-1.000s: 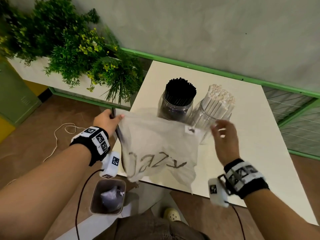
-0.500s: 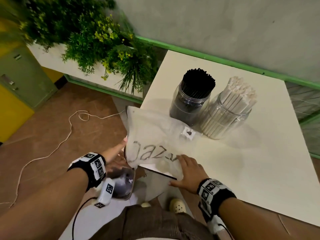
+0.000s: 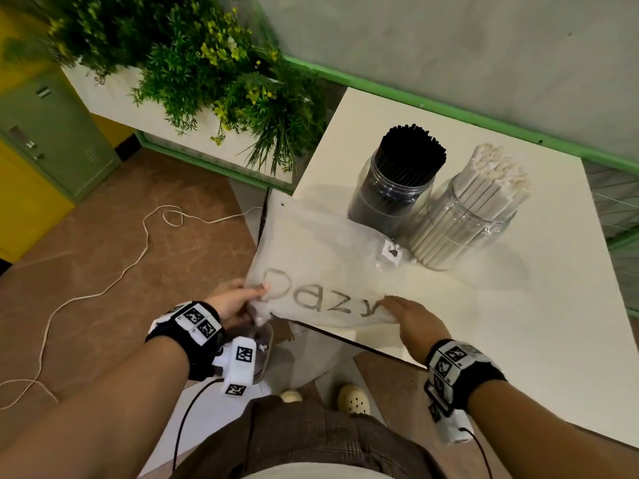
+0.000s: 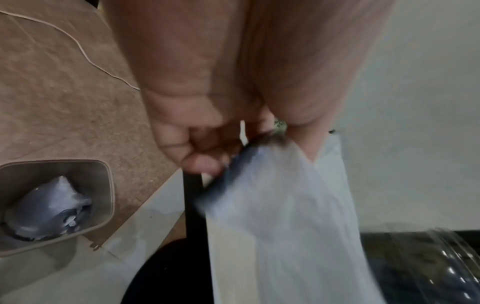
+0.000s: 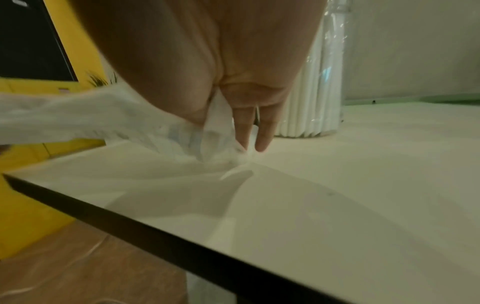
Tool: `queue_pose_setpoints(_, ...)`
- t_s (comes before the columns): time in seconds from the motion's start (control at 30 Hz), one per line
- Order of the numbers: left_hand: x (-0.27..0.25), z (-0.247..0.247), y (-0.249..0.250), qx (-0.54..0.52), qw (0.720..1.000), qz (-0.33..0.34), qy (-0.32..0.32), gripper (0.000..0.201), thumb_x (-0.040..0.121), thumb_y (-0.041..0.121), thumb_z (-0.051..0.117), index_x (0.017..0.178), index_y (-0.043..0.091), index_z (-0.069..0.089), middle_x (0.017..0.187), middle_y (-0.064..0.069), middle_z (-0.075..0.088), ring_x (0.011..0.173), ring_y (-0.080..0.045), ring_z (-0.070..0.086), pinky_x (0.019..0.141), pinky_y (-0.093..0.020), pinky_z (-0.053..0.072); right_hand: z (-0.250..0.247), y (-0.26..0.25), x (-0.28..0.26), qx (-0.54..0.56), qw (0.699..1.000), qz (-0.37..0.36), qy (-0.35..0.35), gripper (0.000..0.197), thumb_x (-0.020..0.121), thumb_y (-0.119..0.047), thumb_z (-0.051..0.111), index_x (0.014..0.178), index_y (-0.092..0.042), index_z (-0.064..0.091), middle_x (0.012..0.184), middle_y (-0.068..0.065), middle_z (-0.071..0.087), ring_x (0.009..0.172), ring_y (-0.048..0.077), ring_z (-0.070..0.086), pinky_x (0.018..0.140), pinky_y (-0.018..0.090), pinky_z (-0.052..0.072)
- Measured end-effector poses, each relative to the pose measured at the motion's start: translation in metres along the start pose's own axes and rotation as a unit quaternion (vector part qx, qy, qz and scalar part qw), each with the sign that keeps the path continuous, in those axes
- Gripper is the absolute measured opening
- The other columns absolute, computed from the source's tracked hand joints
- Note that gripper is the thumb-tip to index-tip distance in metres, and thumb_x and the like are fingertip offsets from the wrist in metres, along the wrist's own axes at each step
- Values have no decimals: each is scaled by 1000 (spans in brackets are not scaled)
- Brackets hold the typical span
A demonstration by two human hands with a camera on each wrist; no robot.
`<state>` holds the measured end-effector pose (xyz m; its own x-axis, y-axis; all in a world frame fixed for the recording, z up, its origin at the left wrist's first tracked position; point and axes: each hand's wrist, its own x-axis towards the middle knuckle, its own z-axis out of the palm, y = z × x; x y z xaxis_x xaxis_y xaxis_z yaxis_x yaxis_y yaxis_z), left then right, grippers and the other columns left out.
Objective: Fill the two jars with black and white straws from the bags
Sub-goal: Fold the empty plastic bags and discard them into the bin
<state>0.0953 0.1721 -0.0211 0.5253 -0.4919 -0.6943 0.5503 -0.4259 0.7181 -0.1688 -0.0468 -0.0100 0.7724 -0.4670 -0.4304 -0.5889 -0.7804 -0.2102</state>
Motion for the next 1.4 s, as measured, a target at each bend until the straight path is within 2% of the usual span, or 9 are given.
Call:
queue_pose_setpoints(0.13,15,-15,-3,68,989,48,120,35,77,15,76,67,15,42,67,-13,49,64,-23,48,55,-35,39,-7,16,-14,-105,994,-33,23,70,87,6,39,146,-31,33,152,-9,32,141,20,28,110,32,29)
queue_pose_setpoints(0.3,7,5,1,225,962,58,145,27,88,24,65,106,11,49,97,-12,57,84,-26,53,64,-30,39,-6,3,-30,-118,992,-39,-3,83,85,-38,57,151,-32,6,159,-2,10,146,26,9,116,42,17)
queue_pose_setpoints(0.53,-6,20,-1,213,968,8,-132,74,67,10,76,133,11,41,106,-4,62,91,-20,61,82,-30,54,20,-48,0,-90,993,-61,-48,80,92,-32,57,151,-32,3,160,-5,-4,147,26,-1,116,50,16)
queue_pose_setpoints(0.63,-7,10,4,227,972,57,-28,58,75,-2,74,126,8,49,92,-6,61,72,-13,55,53,-10,46,21,-29,13,-54,993,-72,-78,66,94,-12,51,149,-31,20,160,-5,6,147,27,8,117,46,20)
queue_pose_setpoints(0.77,0,-7,2,245,963,97,65,39,88,16,65,124,10,52,106,-12,62,79,-20,56,64,-25,43,7,-21,12,73,989,-87,-93,41,100,-15,41,141,-17,43,136,8,50,126,27,46,106,27,32)
queue_pose_setpoints(1.0,-3,-23,-13,642,730,234,25,104,70,-1,60,146,45,7,150,0,15,128,-34,31,106,-42,34,-15,-15,10,171,980,-18,-99,26,102,-23,38,116,-19,59,112,4,64,100,19,55,84,25,39)
queue_pose_setpoints(1.17,5,-9,-11,643,670,370,-36,66,64,6,70,120,39,58,144,6,37,127,-27,34,100,-40,39,-16,-14,11,151,981,6,-125,33,103,-30,36,121,-15,60,122,6,62,111,21,54,89,25,37)
queue_pose_setpoints(1.33,10,-6,0,579,777,248,3,17,87,28,61,98,18,69,99,-5,70,96,-26,64,80,-30,47,-14,4,-2,226,968,69,-87,40,93,-54,47,112,-23,63,112,-1,65,104,15,56,90,25,39)
queue_pose_setpoints(1.4,16,-4,4,577,799,157,65,43,91,47,53,90,8,68,90,-15,70,87,-30,64,73,-32,47,-15,15,-10,315,942,97,-64,56,77,-75,51,108,-31,63,111,-9,64,105,9,57,93,25,41)
